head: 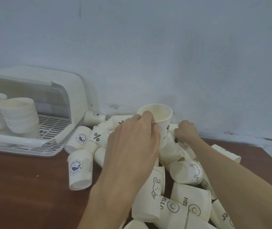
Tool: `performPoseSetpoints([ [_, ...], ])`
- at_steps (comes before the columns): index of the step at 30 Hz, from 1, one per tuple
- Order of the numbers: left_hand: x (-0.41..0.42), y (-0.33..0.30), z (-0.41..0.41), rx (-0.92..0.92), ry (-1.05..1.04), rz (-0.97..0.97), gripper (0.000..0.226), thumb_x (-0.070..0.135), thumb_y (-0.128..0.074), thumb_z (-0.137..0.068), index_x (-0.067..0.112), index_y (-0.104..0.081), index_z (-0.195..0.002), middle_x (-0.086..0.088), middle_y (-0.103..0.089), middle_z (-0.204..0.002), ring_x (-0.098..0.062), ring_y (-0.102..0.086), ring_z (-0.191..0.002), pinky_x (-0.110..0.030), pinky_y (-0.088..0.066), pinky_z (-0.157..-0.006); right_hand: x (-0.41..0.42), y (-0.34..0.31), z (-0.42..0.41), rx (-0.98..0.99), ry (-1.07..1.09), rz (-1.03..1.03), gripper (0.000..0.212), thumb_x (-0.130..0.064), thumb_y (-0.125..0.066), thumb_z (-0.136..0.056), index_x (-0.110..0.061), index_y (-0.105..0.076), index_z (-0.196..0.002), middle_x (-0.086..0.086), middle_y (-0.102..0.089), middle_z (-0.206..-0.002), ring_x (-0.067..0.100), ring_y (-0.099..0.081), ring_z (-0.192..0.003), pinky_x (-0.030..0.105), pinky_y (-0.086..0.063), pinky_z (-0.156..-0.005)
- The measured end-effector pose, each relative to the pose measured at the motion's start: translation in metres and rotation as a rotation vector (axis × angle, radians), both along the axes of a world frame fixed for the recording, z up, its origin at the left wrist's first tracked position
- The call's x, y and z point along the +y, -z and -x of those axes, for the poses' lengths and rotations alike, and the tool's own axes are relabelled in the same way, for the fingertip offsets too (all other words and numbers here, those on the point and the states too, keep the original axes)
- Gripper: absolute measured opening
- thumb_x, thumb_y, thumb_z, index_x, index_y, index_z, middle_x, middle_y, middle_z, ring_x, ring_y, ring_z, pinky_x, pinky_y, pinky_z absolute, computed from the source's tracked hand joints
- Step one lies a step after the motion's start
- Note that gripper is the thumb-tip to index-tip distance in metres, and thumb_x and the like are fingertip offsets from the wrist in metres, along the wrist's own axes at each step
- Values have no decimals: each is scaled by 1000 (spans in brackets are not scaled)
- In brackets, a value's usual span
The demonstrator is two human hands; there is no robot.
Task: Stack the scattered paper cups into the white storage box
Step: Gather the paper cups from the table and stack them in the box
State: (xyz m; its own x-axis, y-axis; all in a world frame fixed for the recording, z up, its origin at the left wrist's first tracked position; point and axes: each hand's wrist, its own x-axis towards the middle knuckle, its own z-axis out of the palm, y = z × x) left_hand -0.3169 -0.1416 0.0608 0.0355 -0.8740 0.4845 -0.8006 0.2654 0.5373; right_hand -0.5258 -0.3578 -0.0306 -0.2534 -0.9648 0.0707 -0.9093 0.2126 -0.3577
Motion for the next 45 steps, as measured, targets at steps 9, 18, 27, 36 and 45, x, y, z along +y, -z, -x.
performPoseSetpoints([
  [9, 2, -3, -6, 19, -19, -10, 19, 36, -37, -99, 23, -51, -95, 6, -57, -86, -21, -55, -83, -42, -46, -73, -8, -1, -12, -49, 65, -27, 18, -3, -52, -79, -9, -43, -64, 8, -50, -72, 28, -51, -73, 26, -39, -61],
  [18, -1, -3, -7, -104, -45, -67, 13, 30, -33, -100, 23, -40, -92, 5, -52, -89, -21, -45, -81, -35, -37, -66, -10, -7, -11, -281, 100, 36, 15, -4, -54, -77, 3, -67, -77, 12, -70, -77, 28, -63, -72, 30, -51, -61],
  [27, 4, -5, 1, -125, -38, -73, 11, 30, -32, -101, 25, -38, -93, 5, -53, -93, -20, -42, -80, -34, -37, -66, 14, -36, -26, -359, -65, 329, 20, -15, -51, -92, -9, -66, -103, -10, -58, -60, -1, -51, -61, 20, -35, -60],
  [36, 12, -8, 8, -168, -43, -75, 16, 31, -30, -101, 24, -44, -98, 5, -56, -96, -20, -47, -84, -32, -32, -65, 84, -77, -36, -378, -154, 470, 16, -17, -52, -88, -15, -68, -90, -8, -67, -66, -3, -52, -55, 9, -36, -54],
  [45, 15, -14, -3, -147, -92, -35, 17, 30, -30, -101, 22, -45, -97, 4, -56, -93, -23, -53, -85, -36, -42, -67, 157, -89, -52, -333, -110, 507, 14, -19, -52, -89, -18, -66, -91, -4, -68, -70, 16, -61, -66, 32, -49, -71],
])
